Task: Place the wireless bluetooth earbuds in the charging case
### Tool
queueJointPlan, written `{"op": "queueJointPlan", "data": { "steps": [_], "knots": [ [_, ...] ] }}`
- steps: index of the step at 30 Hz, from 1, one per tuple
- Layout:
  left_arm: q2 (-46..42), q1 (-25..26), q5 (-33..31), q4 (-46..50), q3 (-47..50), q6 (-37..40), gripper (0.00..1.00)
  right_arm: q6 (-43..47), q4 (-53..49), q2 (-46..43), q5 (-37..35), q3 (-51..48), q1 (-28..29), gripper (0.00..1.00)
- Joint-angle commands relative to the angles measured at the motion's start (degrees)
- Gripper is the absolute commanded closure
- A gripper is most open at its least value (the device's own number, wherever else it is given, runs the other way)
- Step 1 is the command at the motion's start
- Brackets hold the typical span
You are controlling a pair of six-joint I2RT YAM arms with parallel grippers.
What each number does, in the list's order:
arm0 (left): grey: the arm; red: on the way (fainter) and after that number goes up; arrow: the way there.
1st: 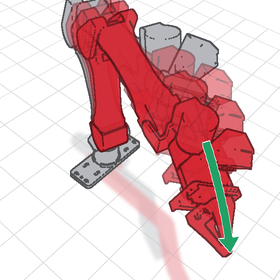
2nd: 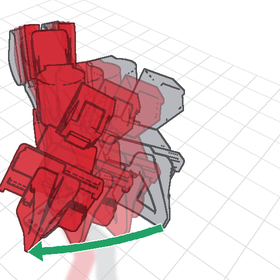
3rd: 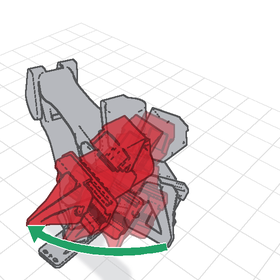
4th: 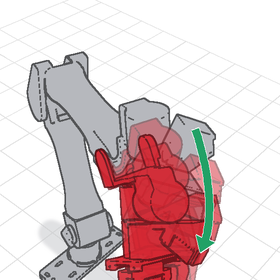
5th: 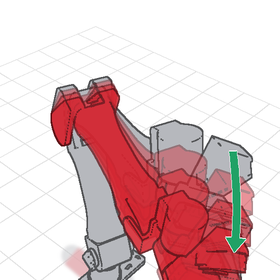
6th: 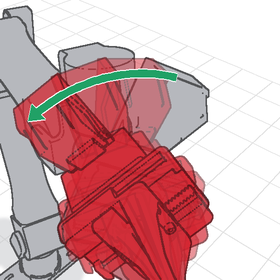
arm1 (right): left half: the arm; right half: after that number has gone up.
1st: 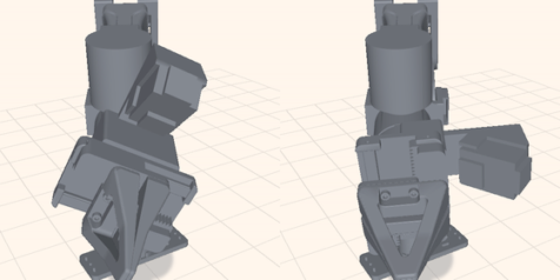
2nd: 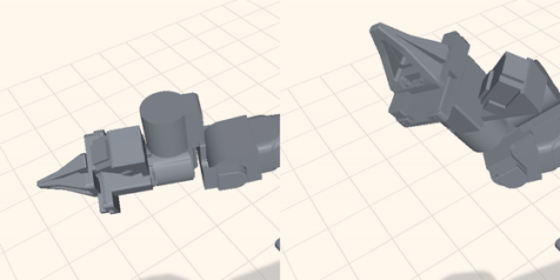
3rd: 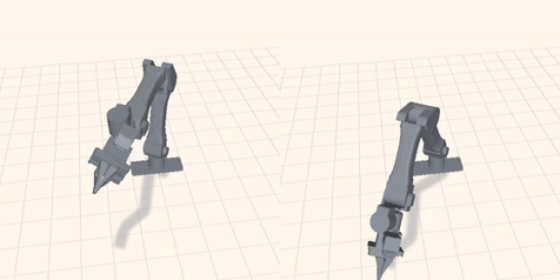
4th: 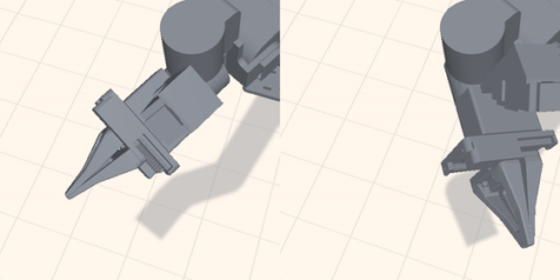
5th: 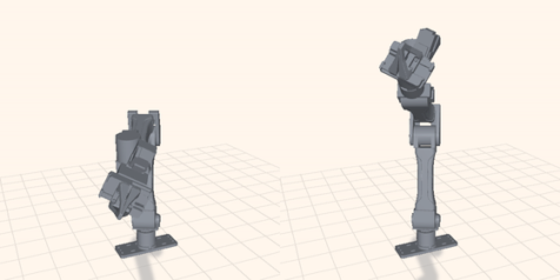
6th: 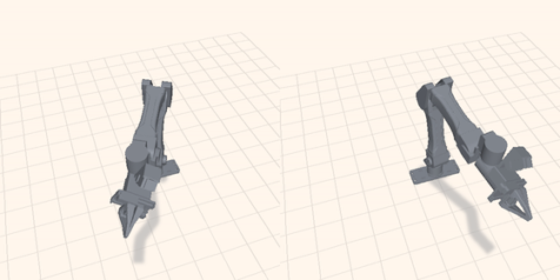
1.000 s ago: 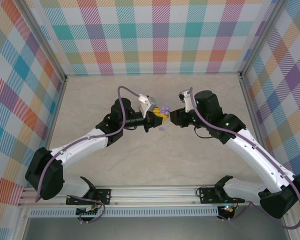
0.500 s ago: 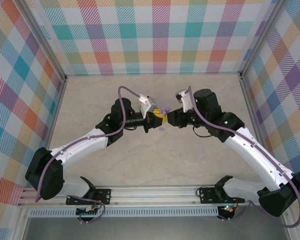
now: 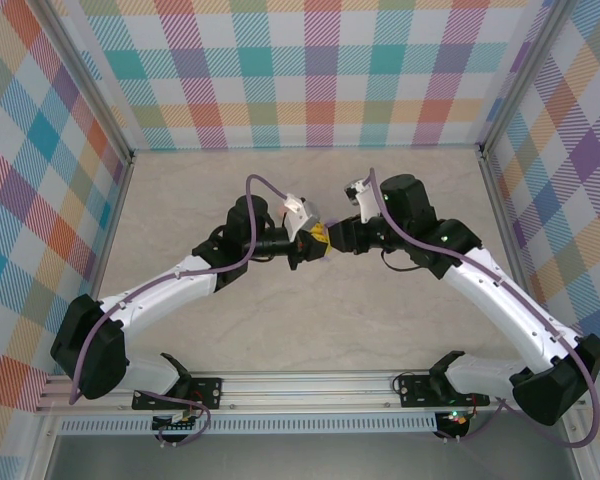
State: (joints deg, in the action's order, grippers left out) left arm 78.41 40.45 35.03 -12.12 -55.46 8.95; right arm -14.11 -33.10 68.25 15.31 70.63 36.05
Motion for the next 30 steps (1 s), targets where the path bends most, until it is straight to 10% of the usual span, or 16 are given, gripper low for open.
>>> {"op": "queueJointPlan", "data": {
  "steps": [1, 14, 30],
  "knots": [
    [-0.70, 1.26, 0.19, 0.42, -1.90, 2.96, 0.98, 0.88, 0.35, -0.18, 0.44, 1.89, 0.16, 0.64],
    [-2.54, 1.29, -1.36, -5.45, 5.34, 7.35, 0.98, -3.60, -2.81, -6.67, -12.14, -0.69, -3.85, 0.61],
    [-11.49, 1.14, 4.83, -0.83, 9.96, 9.09, 0.97, -4.03, -3.57, 12.38, -0.68, -5.21, -11.80, 0.55]
  ]
}}
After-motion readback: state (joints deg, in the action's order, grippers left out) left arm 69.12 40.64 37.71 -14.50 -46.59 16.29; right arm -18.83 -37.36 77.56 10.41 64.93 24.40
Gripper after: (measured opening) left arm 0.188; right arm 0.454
